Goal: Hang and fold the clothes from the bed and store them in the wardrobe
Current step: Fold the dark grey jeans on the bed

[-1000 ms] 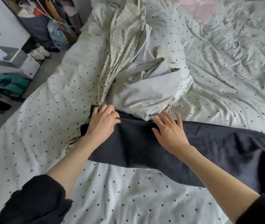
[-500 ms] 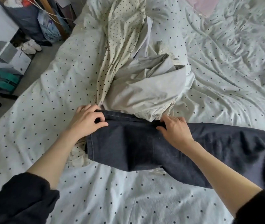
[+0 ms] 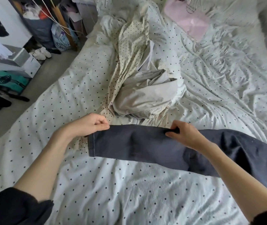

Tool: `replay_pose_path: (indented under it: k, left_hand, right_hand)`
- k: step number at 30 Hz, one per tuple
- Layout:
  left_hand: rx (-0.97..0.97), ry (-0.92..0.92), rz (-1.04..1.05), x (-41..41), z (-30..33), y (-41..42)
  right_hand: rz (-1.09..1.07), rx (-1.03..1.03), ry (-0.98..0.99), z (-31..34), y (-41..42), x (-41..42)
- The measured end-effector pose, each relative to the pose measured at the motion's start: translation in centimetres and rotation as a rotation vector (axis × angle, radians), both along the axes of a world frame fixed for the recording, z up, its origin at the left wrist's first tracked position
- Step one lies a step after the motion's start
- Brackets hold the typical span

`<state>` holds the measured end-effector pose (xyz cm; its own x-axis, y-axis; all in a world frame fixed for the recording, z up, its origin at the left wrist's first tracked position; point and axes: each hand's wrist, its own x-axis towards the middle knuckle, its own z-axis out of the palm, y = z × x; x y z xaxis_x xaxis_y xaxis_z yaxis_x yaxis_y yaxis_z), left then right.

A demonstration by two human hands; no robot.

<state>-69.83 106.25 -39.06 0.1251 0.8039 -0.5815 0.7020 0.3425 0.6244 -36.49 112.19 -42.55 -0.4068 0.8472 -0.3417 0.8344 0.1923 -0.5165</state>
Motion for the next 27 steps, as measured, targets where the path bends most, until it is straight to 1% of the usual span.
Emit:
replay_pose_path:
  k: [2,4,6,8,10,12,16,19,22,24,27]
  left_hand:
    - [-0.034,-0.025,0.013,-0.7,0.9,0.3]
    - [0.020,0.011,0.059,-1.1,0.2,0.9]
    - [0.147,0.102,0.126,-1.1,-1.8,1.5]
    - [0.291,0.237,0.171,-0.6,-4.5,1.5]
    - [0.354,0.340,0.209,-0.4,-7.6,0.7]
    - [0.353,0.359,0.260,-0.3,-10.6,-0.7]
    - [0.295,0.249,0.447,-0.6,-14.0,-3.8]
    - [0.370,0.319,0.482,-0.5,-15.4,-4.9]
    - [0.410,0.450,0.550,-0.4,-15.7,-4.4]
    - [0.391,0.481,0.577,-0.5,-15.7,-3.3]
    - [0.292,0.435,0.651,-0.7,-15.6,-1.5]
  right_hand:
    - [0.014,-0.046,-0.003,0.7,0.6,-0.2]
    - [0.023,-0.033,-0.043,0.5,1.1,-1.2]
    - [-0.002,0.048,-0.138,-0.6,1.4,-2.6]
    - [-0.058,0.096,-0.172,-1.9,0.8,-3.6]
    - [-0.049,0.098,-0.209,-3.5,-0.9,-4.3]
    - [0.044,0.092,-0.275,-5.7,-3.3,-4.6]
    - [0.180,0.087,-0.358,-9.1,-7.4,-4.6]
    - [0.218,0.091,-0.398,-10.9,-8.2,-5.2]
    - [0.240,0.177,-0.381,-11.4,-7.7,-6.2]
    - [0.231,0.244,-0.355,-11.1,-6.5,-7.2]
    - [0.213,0.298,-0.334,-10.4,-4.3,-8.9]
